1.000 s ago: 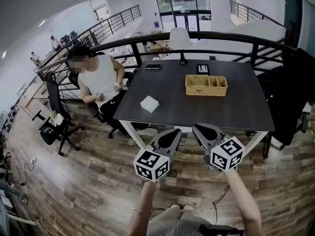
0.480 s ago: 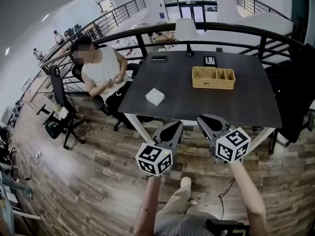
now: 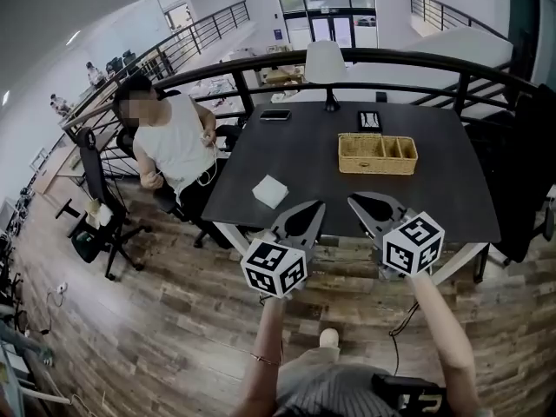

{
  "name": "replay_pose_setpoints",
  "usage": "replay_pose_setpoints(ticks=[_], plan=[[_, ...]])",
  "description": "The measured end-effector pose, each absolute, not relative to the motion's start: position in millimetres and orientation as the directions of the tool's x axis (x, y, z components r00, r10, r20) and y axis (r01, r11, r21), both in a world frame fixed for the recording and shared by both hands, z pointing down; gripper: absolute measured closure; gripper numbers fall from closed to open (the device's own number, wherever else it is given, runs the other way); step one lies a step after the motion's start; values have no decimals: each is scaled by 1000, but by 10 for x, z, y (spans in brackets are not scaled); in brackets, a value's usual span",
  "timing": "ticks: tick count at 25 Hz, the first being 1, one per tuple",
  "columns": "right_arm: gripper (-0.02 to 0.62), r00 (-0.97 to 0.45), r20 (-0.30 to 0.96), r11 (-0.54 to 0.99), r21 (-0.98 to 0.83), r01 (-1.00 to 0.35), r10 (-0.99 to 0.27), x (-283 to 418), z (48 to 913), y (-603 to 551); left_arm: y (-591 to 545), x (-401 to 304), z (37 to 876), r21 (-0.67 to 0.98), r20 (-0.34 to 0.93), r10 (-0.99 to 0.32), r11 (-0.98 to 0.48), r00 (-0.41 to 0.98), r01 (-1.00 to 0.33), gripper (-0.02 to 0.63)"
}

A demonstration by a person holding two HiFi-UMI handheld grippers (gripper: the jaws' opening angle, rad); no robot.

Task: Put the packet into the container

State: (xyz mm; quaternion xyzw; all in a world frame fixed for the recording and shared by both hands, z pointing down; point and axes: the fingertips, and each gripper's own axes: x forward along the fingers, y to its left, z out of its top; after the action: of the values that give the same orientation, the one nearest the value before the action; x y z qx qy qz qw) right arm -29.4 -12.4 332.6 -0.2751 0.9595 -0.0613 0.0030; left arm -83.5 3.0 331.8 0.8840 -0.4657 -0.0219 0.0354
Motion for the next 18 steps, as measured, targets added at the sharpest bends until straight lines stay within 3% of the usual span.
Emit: replay_pose_setpoints(ticks=[10, 18], plan=[[583, -830, 52, 824, -102, -558, -555, -457, 3427, -593, -410, -1050, 3548, 136, 14, -803, -589, 596, -797, 598], [583, -861, 115, 856, -105, -507, -496, -593, 3698, -811, -577, -1129, 3894, 194, 69, -810, -561, 582, -805, 598]])
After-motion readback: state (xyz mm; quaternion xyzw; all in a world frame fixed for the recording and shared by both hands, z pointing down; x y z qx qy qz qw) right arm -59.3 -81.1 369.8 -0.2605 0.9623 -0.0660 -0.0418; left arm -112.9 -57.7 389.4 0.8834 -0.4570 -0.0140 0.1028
